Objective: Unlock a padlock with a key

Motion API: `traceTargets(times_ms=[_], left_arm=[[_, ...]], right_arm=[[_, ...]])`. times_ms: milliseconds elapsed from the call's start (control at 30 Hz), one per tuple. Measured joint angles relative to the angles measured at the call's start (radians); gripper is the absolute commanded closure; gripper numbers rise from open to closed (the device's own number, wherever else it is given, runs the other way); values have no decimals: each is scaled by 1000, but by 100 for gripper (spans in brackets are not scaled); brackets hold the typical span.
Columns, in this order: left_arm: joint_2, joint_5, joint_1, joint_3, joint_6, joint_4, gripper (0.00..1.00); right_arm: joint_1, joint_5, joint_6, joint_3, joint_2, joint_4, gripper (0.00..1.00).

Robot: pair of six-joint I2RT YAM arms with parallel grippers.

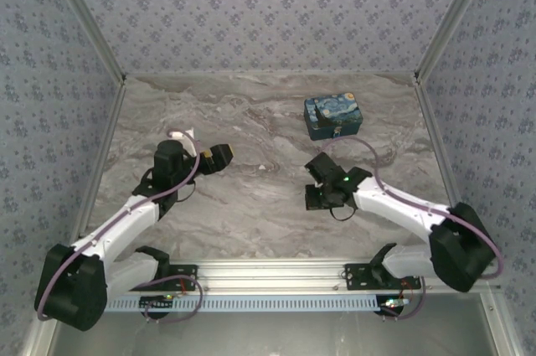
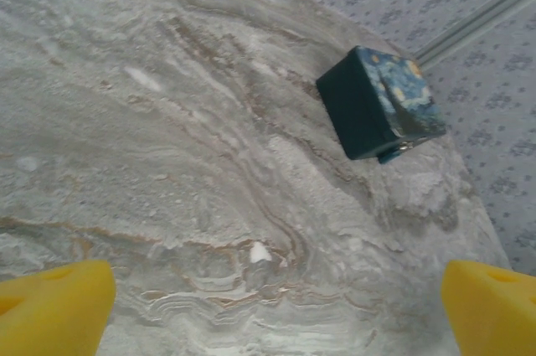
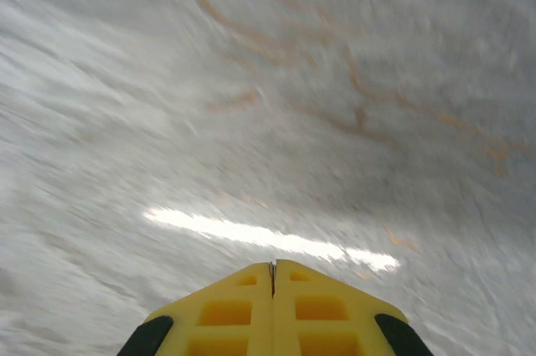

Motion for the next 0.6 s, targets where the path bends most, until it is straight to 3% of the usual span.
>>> traceTargets(times_ms=[267,600], left_arm=[[-42,54,-43,1,2,93,1],[-27,100,-125,61,-12,194,1]], right_arm=[[-98,-90,273,-126,-174,416,100],[-103,-64,742,-203,-179,845,100]])
